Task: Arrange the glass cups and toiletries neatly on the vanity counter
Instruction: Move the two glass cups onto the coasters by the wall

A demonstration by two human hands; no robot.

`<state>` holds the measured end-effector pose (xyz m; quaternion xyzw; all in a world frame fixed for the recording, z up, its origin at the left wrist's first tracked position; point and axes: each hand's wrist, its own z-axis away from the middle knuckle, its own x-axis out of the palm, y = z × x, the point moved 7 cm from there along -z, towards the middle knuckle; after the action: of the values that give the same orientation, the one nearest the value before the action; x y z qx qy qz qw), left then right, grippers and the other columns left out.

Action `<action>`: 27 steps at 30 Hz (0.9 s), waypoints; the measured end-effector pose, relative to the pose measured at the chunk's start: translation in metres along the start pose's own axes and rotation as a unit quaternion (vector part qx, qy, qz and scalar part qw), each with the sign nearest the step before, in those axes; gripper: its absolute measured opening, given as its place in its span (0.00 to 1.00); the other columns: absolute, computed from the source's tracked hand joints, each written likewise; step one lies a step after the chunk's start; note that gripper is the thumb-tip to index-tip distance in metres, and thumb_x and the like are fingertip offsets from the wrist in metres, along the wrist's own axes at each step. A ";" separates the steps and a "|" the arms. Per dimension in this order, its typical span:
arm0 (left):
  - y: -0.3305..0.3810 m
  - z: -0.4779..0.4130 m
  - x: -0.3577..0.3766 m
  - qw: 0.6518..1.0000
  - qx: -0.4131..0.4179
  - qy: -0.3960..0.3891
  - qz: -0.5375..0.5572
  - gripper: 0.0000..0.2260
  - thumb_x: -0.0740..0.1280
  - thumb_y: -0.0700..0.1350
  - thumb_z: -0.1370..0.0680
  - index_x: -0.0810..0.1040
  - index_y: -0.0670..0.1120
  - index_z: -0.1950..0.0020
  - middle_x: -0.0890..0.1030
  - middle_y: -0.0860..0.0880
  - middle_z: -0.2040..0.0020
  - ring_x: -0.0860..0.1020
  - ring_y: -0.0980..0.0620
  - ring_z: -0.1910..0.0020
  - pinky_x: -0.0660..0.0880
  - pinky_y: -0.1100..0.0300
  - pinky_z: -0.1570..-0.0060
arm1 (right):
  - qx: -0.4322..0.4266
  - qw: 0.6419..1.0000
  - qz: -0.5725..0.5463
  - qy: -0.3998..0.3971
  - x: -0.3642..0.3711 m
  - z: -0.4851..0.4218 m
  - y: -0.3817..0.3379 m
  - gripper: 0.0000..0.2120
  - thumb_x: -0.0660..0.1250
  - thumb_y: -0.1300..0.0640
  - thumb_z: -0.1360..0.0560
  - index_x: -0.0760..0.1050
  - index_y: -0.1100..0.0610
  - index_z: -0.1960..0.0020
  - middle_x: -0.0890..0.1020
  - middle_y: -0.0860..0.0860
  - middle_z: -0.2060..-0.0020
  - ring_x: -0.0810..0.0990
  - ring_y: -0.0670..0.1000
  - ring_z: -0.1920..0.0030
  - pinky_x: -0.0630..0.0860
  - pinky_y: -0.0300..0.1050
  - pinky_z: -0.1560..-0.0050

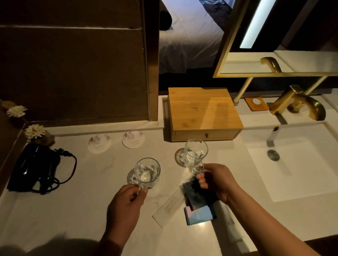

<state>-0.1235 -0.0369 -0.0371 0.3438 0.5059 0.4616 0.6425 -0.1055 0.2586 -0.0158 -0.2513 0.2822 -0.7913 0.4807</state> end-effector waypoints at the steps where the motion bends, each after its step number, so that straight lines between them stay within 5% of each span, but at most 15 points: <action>1: 0.000 0.000 0.000 1.000 0.000 -0.002 -0.005 0.18 0.68 0.65 0.33 0.82 0.52 0.58 0.82 0.58 0.57 0.84 0.48 0.58 0.81 0.40 0.52 | -0.029 0.999 0.034 0.026 -0.005 0.002 -0.004 0.12 0.61 0.57 0.21 0.77 0.65 0.47 0.81 0.59 0.67 0.77 0.55 0.70 0.80 0.49 0.67; 3: 0.001 0.000 0.001 1.000 -0.001 -0.004 -0.011 0.17 0.68 0.65 0.33 0.82 0.53 0.57 0.82 0.58 0.57 0.84 0.49 0.59 0.82 0.40 0.52 | -0.116 0.977 0.153 0.092 -0.013 0.009 -0.016 0.10 0.63 0.54 0.21 0.79 0.59 0.49 0.83 0.57 0.62 0.81 0.56 0.67 0.83 0.54 0.63; 6: 0.002 0.000 0.000 1.000 -0.005 -0.003 -0.018 0.12 0.69 0.62 0.32 0.81 0.56 0.57 0.83 0.58 0.59 0.85 0.50 0.60 0.81 0.39 0.52 | -0.227 0.899 0.349 0.135 -0.010 0.016 -0.033 0.10 0.66 0.46 0.25 0.79 0.52 0.50 0.83 0.50 0.58 0.83 0.51 0.63 0.84 0.53 0.59; 11: 0.002 0.000 0.002 1.000 -0.022 -0.012 -0.010 0.02 0.71 0.51 0.25 0.80 0.57 0.57 0.84 0.57 0.58 0.85 0.52 0.61 0.81 0.38 0.51 | -0.273 0.821 0.473 0.166 -0.001 0.011 -0.036 0.13 0.67 0.42 0.27 0.78 0.52 0.54 0.81 0.49 0.59 0.79 0.50 0.60 0.80 0.53 0.57; 18: 0.013 0.002 0.002 0.999 -0.041 -0.022 0.005 0.06 0.70 0.52 0.24 0.81 0.55 0.60 0.83 0.59 0.58 0.85 0.56 0.60 0.81 0.38 0.50 | -0.289 0.809 0.477 0.187 0.002 0.010 -0.036 0.14 0.66 0.44 0.26 0.77 0.54 0.60 0.80 0.50 0.63 0.77 0.49 0.63 0.78 0.51 0.60; 23: 0.011 0.002 0.002 0.995 -0.084 -0.030 0.043 0.13 0.70 0.61 0.34 0.82 0.53 0.61 0.85 0.54 0.60 0.86 0.53 0.58 0.81 0.38 0.48 | -0.273 0.818 0.471 0.186 0.002 0.009 -0.037 0.13 0.66 0.46 0.25 0.77 0.55 0.59 0.81 0.50 0.63 0.78 0.51 0.62 0.79 0.53 0.58; 27: 0.013 0.000 0.002 0.991 -0.111 -0.041 0.057 0.10 0.71 0.56 0.31 0.84 0.51 0.62 0.86 0.51 0.63 0.86 0.50 0.59 0.81 0.41 0.45 | -0.268 0.830 0.454 0.182 0.003 0.010 -0.039 0.11 0.66 0.49 0.25 0.77 0.56 0.59 0.81 0.51 0.64 0.78 0.51 0.62 0.78 0.54 0.57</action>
<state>-0.1262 -0.0302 -0.0255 0.3176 0.4040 0.5361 0.6697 -0.1246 0.2690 0.0187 -0.0652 0.6480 -0.4085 0.6395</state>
